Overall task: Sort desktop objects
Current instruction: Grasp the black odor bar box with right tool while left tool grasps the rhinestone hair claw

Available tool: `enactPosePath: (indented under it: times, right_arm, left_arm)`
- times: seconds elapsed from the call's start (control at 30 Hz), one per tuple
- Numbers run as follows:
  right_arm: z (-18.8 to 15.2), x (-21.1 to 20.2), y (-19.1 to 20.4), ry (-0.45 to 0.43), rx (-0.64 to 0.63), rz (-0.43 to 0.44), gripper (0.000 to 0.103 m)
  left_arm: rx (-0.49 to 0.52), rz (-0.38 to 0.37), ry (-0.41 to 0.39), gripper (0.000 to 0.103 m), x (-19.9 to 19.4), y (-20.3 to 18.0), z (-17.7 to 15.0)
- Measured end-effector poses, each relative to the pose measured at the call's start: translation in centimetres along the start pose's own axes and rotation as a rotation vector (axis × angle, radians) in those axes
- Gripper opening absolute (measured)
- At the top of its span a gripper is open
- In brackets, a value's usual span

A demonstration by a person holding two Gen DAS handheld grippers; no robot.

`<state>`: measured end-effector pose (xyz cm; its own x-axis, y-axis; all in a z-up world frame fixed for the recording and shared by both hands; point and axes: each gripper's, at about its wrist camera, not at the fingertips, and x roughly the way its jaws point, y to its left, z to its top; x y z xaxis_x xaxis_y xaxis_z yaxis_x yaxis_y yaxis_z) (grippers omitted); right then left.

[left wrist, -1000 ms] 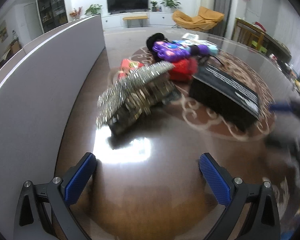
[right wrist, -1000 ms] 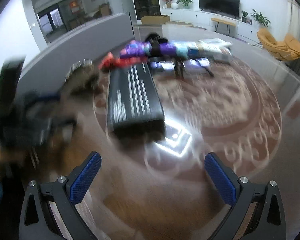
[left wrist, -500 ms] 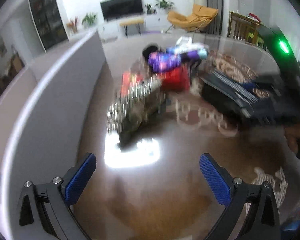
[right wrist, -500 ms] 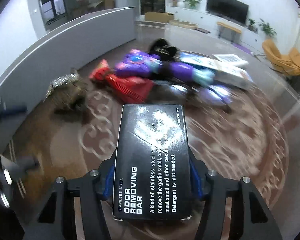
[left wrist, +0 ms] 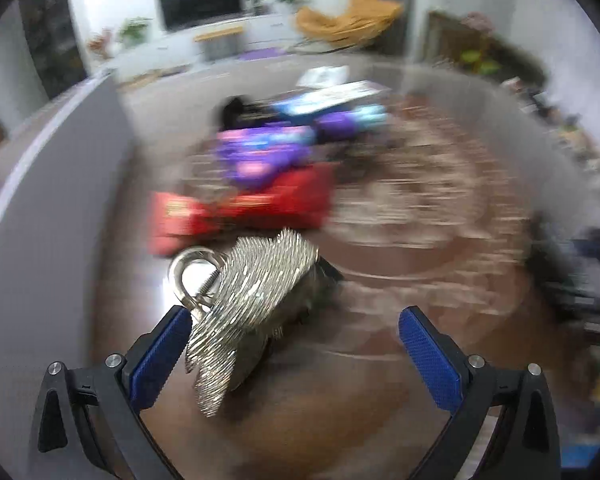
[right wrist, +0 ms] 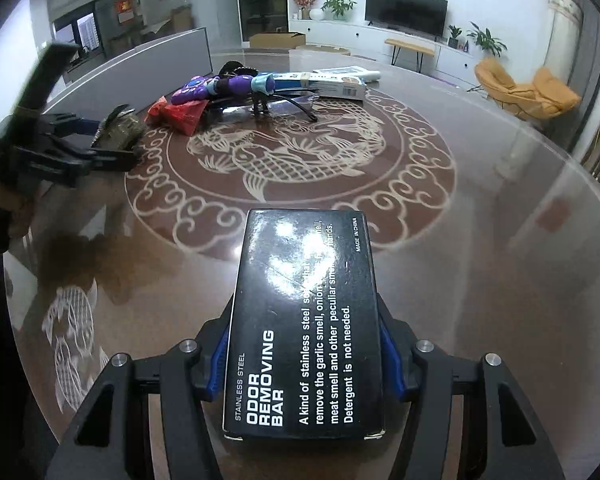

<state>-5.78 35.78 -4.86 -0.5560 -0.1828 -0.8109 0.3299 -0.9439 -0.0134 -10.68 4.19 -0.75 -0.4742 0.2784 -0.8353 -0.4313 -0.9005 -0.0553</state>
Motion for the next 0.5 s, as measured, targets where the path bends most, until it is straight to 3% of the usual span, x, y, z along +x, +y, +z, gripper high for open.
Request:
enactPosePath:
  times: [0.07,0.3,0.37,0.5]
  right_arm:
    - [-0.2,0.0,-0.4,-0.008,-0.015,0.002,0.060]
    - [-0.2,0.5,-0.7,-0.031,0.014,-0.008,0.078]
    - [0.0,0.7,-0.6,-0.020,0.012,-0.015,0.093]
    - [-0.1,0.9,-0.8,-0.004,0.026,-0.024,0.099]
  left_arm:
    - [-0.005,-0.068,-0.008,0.103,-0.6,-1.1,-0.7]
    - [-0.020,0.017,0.030,0.103,1.4,-1.7,-0.6]
    - [-0.027,0.024,0.044,0.103,2.2,-1.4,-0.3]
    - [-0.026,0.079,0.011,0.103,3.0,-1.6,0.1]
